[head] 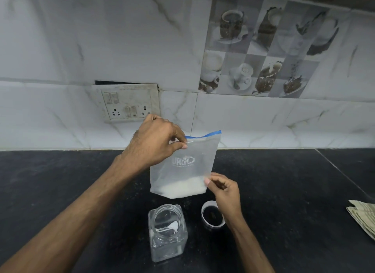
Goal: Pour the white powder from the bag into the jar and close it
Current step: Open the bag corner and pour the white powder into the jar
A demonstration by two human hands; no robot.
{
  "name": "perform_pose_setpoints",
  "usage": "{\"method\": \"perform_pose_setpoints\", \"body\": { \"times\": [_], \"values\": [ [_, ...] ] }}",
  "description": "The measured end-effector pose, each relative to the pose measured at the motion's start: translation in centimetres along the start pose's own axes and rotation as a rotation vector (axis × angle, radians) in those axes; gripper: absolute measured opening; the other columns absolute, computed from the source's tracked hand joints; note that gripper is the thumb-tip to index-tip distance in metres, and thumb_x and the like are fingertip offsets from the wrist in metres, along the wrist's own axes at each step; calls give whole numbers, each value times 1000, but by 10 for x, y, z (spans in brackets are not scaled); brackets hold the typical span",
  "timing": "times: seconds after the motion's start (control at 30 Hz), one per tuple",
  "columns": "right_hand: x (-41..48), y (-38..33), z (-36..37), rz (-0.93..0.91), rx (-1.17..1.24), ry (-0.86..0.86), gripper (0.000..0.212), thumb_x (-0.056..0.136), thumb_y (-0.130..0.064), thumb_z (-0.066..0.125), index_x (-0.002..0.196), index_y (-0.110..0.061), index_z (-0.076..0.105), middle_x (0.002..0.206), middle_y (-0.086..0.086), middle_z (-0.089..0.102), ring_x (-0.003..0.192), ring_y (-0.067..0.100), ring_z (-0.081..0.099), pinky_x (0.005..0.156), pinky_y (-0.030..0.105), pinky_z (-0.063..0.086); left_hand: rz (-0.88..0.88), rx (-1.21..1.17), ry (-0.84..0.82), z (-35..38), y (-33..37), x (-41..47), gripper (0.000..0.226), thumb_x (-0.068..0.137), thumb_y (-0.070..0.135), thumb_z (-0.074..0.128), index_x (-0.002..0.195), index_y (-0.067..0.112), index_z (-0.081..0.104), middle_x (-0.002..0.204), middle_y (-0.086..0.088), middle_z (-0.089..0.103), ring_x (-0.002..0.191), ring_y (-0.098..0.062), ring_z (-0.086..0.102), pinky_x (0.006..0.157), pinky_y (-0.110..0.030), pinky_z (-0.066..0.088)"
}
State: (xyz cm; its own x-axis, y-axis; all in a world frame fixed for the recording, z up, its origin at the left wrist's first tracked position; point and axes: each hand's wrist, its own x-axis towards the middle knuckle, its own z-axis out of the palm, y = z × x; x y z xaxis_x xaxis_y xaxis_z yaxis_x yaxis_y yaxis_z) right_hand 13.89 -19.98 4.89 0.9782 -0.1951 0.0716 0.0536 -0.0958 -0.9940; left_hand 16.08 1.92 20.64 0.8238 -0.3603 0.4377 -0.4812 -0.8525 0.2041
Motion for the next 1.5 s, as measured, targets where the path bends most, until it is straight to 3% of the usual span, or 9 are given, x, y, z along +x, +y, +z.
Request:
{"method": "perform_pose_setpoints", "body": {
  "times": [0.13,0.43,0.53,0.7,0.8,0.87,1.03,1.23,1.5],
  "values": [
    [-8,-5,-11,-41,17,56,22,80,4,75,76,-17,80,97,0,75,90,13,73,79,23,56,-24,-46,29,0,-2,-5,22,82,47,72,97,32,78,107,20,74,110,-7,57,98,-25,19],
    [-19,-14,-33,-89,10,170,23,80,2,76,77,-20,79,95,-2,75,89,14,73,78,26,56,-11,-158,89,6,11,-12,18,81,44,74,94,32,79,103,18,75,107,-6,58,101,-26,20],
    [-23,-20,-36,-118,22,186,24,80,3,75,76,-21,78,96,0,75,87,12,72,75,22,56,-1,-180,122,7,14,-15,18,80,45,75,92,32,79,100,18,76,103,-6,59,102,-28,24],
    [-26,-24,-47,-144,-8,213,22,81,1,75,77,-21,79,96,-2,76,90,13,72,84,31,56,-10,-234,147,10,17,-20,17,78,45,77,88,32,80,95,17,77,96,-7,64,104,-39,38],
    [-28,-33,-50,-186,-13,259,22,84,-1,74,80,-23,77,96,-3,76,89,7,71,82,22,54,-22,-260,149,13,19,-24,15,78,44,78,87,32,80,93,18,77,92,-8,65,101,-42,44],
    [-31,-40,-48,-220,-59,256,20,86,-3,72,84,-23,75,95,-4,76,87,-1,70,78,13,52,-34,-264,163,15,20,-28,14,77,43,78,87,33,80,93,18,77,94,-9,64,102,-41,42],
    [-30,-51,-53,-270,-125,322,15,86,-8,72,87,-23,75,96,-7,75,89,-3,68,75,7,49,-100,-320,230,23,20,-34,9,78,41,78,83,34,79,92,21,75,96,-4,61,105,-31,27],
    [-30,-53,-61,-269,-184,320,10,87,-11,72,92,-19,77,99,-5,75,94,5,68,72,10,51,-131,-357,222,26,20,-36,8,78,40,79,83,34,80,92,20,76,97,-4,61,104,-29,26],
    [-33,-59,-64,-278,-191,325,11,89,-11,70,92,-20,75,98,-6,75,88,-1,67,72,10,51,-122,-397,244,28,26,-36,9,76,39,80,83,33,80,90,20,75,95,-3,61,105,-31,27]
  ]
}}
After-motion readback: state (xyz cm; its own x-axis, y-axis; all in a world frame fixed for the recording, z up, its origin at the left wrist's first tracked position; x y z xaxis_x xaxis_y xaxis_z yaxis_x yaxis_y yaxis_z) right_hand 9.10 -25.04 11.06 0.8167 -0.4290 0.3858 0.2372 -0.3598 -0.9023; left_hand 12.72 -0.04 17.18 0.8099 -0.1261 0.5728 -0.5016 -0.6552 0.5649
